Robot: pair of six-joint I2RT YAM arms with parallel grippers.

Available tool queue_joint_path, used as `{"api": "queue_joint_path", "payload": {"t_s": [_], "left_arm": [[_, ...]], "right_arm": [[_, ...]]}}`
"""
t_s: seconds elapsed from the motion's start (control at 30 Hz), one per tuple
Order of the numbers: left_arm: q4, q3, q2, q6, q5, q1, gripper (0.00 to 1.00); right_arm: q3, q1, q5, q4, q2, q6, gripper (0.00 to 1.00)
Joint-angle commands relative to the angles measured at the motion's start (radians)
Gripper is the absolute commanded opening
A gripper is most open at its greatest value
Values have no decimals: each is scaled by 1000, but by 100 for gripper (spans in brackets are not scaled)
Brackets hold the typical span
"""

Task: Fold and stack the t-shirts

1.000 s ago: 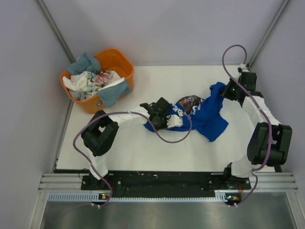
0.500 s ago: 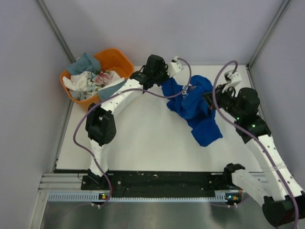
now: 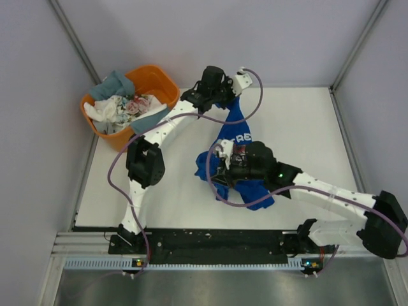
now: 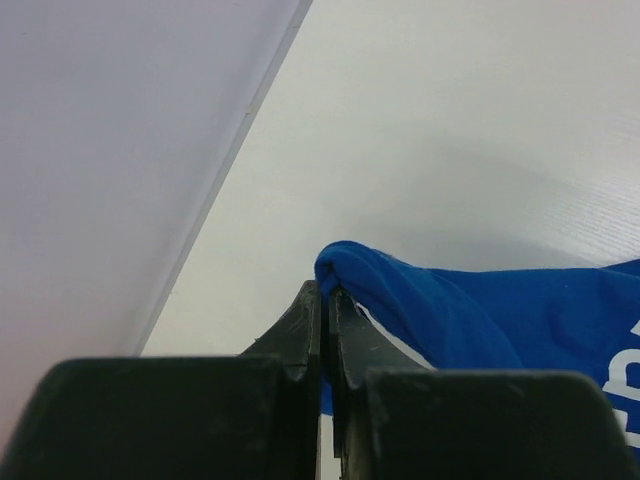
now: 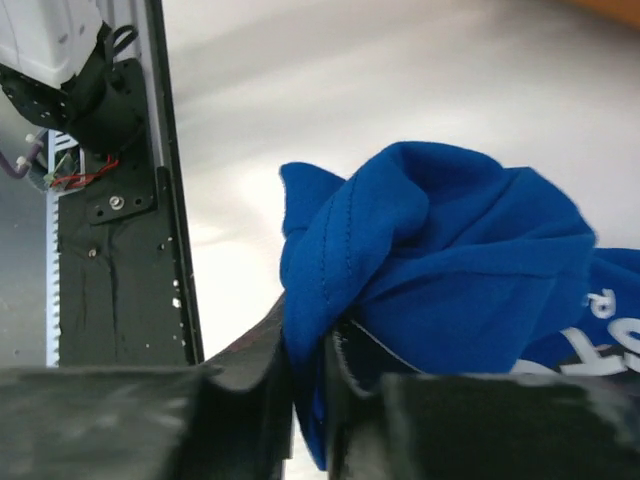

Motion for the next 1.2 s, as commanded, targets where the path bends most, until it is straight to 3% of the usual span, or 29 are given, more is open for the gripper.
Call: {"api": "queue_joint_path", "payload": {"t_s": [0.0,0.13,0.17,0.2,0.23,0.27,0.33,0.5,0.73,0.93,1.03,1.17], "left_arm": [[45,-11,-29,-11,64,21,0],[12,-28,-46,5,99,37,0],[6,-28,-49,7,105,40,9],[-1,-28,-53,8,110,41,27],[-5,-27,-58,8,115,43,47],[-14,-21,-61,2,124,44,61],[-33,-7,-67,-5,142,47,78],[-65,12,-96,-28,174,49,99],[-146,19,-165,-13,152,49,99],[-221,-91,-311,12,151,52,99],[-289,-169,-381,42,190,52,99],[-330,-287,-477,67,175,50,99]], "right_arm": [[106,54,-63,89,134,-68,20],[201,91,-21,-39,230,-120,58],[220,97,-11,-67,240,-131,70],[232,101,-13,-93,246,-140,79],[241,105,-13,-112,247,-151,95],[246,105,-7,-136,247,-157,99],[254,105,10,-173,229,-167,99],[215,106,94,-213,137,-175,99],[162,103,196,-257,42,-169,99],[117,95,181,-305,0,-114,99],[106,50,97,-336,-1,-62,99],[77,-30,-127,-366,-6,4,99]]}}
